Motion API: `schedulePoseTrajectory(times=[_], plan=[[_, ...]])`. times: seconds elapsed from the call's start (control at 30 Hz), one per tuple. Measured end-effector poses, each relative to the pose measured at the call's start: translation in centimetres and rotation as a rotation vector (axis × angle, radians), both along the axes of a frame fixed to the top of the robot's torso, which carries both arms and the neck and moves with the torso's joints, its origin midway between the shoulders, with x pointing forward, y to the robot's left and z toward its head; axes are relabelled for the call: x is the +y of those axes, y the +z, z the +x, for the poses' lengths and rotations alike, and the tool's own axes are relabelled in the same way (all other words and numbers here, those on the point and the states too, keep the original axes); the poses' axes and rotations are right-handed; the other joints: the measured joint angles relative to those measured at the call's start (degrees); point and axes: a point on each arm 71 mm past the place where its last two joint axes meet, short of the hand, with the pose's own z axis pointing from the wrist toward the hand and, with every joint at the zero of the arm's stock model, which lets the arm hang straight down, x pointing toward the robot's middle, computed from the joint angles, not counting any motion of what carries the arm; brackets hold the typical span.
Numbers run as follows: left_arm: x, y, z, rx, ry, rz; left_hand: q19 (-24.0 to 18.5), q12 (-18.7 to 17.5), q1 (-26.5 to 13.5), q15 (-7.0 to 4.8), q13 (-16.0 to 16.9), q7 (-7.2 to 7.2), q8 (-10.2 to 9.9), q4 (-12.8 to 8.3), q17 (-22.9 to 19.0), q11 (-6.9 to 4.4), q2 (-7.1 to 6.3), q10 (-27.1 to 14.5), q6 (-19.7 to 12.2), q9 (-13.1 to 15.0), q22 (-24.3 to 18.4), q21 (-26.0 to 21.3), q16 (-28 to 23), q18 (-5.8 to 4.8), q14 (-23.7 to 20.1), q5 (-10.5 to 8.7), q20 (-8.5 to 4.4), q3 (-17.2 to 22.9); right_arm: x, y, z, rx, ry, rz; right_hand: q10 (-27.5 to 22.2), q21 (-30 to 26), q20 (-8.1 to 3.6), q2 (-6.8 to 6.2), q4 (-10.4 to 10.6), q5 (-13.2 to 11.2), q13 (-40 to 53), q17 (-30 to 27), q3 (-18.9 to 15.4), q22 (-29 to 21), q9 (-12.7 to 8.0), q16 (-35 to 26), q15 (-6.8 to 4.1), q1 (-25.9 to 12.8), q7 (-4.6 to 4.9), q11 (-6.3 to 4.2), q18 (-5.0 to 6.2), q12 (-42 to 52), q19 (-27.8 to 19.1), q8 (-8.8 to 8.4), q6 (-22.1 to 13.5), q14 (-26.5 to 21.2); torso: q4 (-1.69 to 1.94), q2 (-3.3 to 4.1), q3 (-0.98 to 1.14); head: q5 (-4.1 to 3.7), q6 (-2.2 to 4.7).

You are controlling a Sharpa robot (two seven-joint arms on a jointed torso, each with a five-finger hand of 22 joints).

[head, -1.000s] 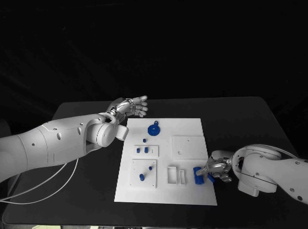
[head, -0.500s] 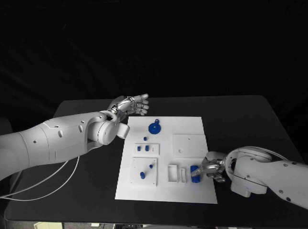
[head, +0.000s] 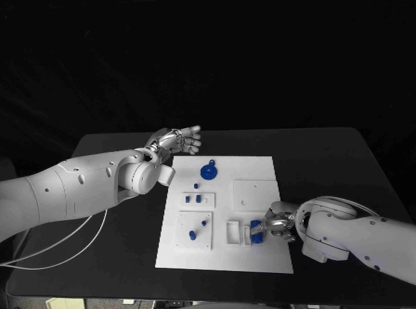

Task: Assemble the parts on the task board

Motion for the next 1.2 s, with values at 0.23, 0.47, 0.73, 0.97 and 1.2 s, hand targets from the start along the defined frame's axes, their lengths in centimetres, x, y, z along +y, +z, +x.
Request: schedulePoseTrajectory(times=[0.23,0.47,0.73,0.97,1.2], plan=[[-0.02,0.0,0.0,0.001,-0.001,0.0,0.0,0.0,0.0,0.0,0.0,0.0,0.0,0.0,0.0,0.0,0.0,0.0,0.0,0.0,0.0,0.0,0.0,-0.02,0.0,0.0,0.0,0.0,0.51,-0.22,0.07,-0.007,0.001,0.014,0.0,0.0,0.01,-0.3,-0.3,0.0,0.0,-0.1,0.3,0.0,1.7,0.0,0.01,-0.3,0.0,0.0,0.0,-0.1,0.0,0.0,0.0,0.0,0.03,-0.01,-0.01,-0.09,-0.1],[-0.01,-0.01,0.0,0.002,-0.002,-0.001,0.0,0.0,0.0,0.0,0.0,0.0,0.0,0.0,0.1,0.0,0.0,0.0,0.0,0.0,0.0,0.0,0.0,-0.03,0.0,0.0,0.0,0.0,0.44,-0.38,0.14,-0.006,-0.005,0.025,0.0,0.0,0.02,-0.3,-0.9,0.0,0.0,-0.2,0.9,0.0,1.7,0.0,0.03,-0.3,-0.02,0.0,-0.01,-0.1,0.0,0.03,0.0,0.0,0.03,-0.01,-0.06,-0.03,-0.24],[-0.07,-0.01,0.0,0.002,-0.003,-0.001,0.0,0.0,0.0,0.0,0.0,0.0,0.0,0.0,0.2,0.0,0.0,0.0,0.0,-0.1,0.0,0.0,0.0,-0.04,0.0,0.0,0.0,0.0,0.48,-0.49,0.24,0.002,-0.018,0.045,0.0,0.0,0.04,-0.3,-1.4,0.0,0.0,-0.3,1.4,0.0,1.6,0.0,0.11,-0.3,-0.03,0.0,-0.01,-0.2,0.0,0.18,0.0,0.1,0.0,0.01,-0.05,0.0,-0.24],[-0.09,-0.02,0.01,0.002,-0.004,-0.002,0.0,0.0,0.0,0.0,0.0,0.0,0.0,0.0,0.2,0.0,0.03,0.0,0.0,-0.1,0.0,0.0,0.0,-0.05,0.0,0.0,0.0,0.0,0.35,-0.69,0.21,0.046,-0.061,0.095,0.0,0.0,0.25,-0.3,-2.3,0.0,-0.1,-0.4,2.3,0.0,-1.7,0.0,0.11,-0.3,0.34,0.0,0.0,-0.2,-0.2,0.13,0.4,0.1,-0.01,0.01,-0.05,0.01,-0.26],[-0.09,-0.02,0.0,0.003,-0.005,-0.002,0.0,0.0,0.2,0.0,0.0,0.0,0.0,-0.2,0.2,0.0,0.22,0.0,0.0,-0.1,0.0,0.0,-0.2,-0.07,0.0,0.0,0.0,-0.2,0.33,-0.91,0.0,0.074,-0.088,0.129,0.0,0.0,0.33,-0.13,-3.0,0.0,-0.2,-0.5,3.0,0.0,-3.2,0.0,0.11,-0.1,0.64,0.0,0.01,-0.2,-0.3,-0.88,0.8,0.1,-0.01,0.01,-0.08,0.09,-0.22]])
